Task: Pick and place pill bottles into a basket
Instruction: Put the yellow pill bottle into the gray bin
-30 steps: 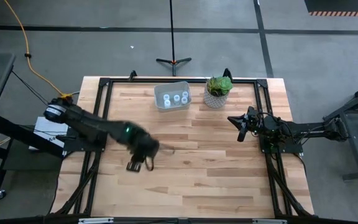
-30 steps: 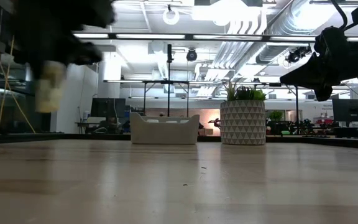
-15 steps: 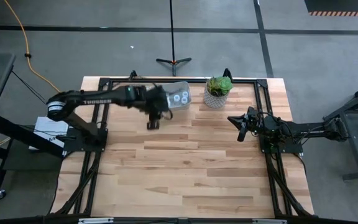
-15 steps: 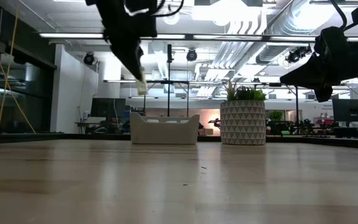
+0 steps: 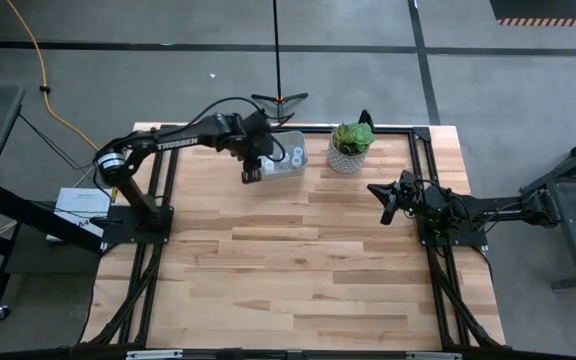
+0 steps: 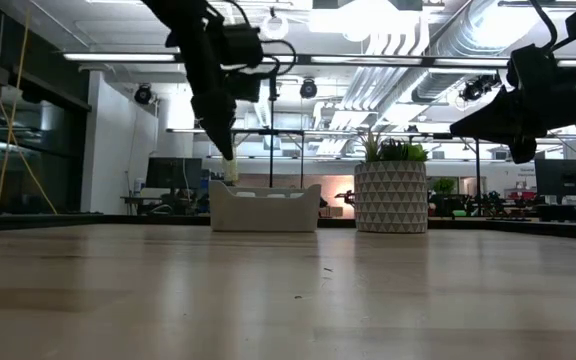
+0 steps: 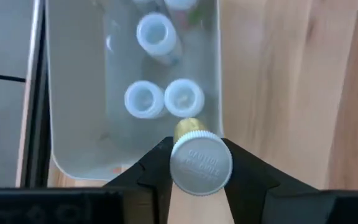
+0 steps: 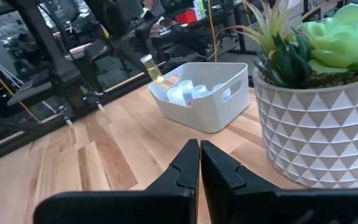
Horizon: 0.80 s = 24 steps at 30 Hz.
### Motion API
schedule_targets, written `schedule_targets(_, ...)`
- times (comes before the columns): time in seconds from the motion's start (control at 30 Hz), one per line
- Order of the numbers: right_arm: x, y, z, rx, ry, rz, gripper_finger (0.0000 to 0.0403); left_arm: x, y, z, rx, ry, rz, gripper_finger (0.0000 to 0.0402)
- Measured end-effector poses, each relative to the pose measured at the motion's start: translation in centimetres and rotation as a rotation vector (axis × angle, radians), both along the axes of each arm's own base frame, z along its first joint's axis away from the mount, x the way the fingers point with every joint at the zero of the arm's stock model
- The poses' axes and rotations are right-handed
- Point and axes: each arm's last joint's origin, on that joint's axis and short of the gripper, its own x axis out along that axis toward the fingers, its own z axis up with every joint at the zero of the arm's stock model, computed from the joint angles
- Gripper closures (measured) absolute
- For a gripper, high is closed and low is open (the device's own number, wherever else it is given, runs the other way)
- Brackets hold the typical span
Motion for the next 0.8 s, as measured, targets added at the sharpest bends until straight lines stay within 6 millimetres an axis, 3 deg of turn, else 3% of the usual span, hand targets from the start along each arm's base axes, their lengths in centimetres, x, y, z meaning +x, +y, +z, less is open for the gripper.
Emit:
schedule_targets(0.17, 0.0, 0.0, 0.0, -0.003, 0.004, -0.010, 0.0396, 0.2, 0.9, -1.5, -0.014, 0.057, -0.048, 0.0262)
schedule_targets(0.47, 0.0, 0.0, 0.0, -0.003, 0.004, -0.012, 0.0396, 1.7, 1.8, -4.9, -0.041, 0.115, -0.081, 0.0231)
schedule_targets(0.67, 0.0, 0.0, 0.0, -0.003, 0.004, -0.011, 0.0396, 2.0, 2.0, -6.0, -0.048, 0.143, -0.089, 0.0240)
schedule_targets(0.8, 0.0, 0.0, 0.0, -0.003, 0.004, -0.011, 0.0396, 2.0, 2.0, -6.0, -0.046, 0.140, -0.105, 0.0225)
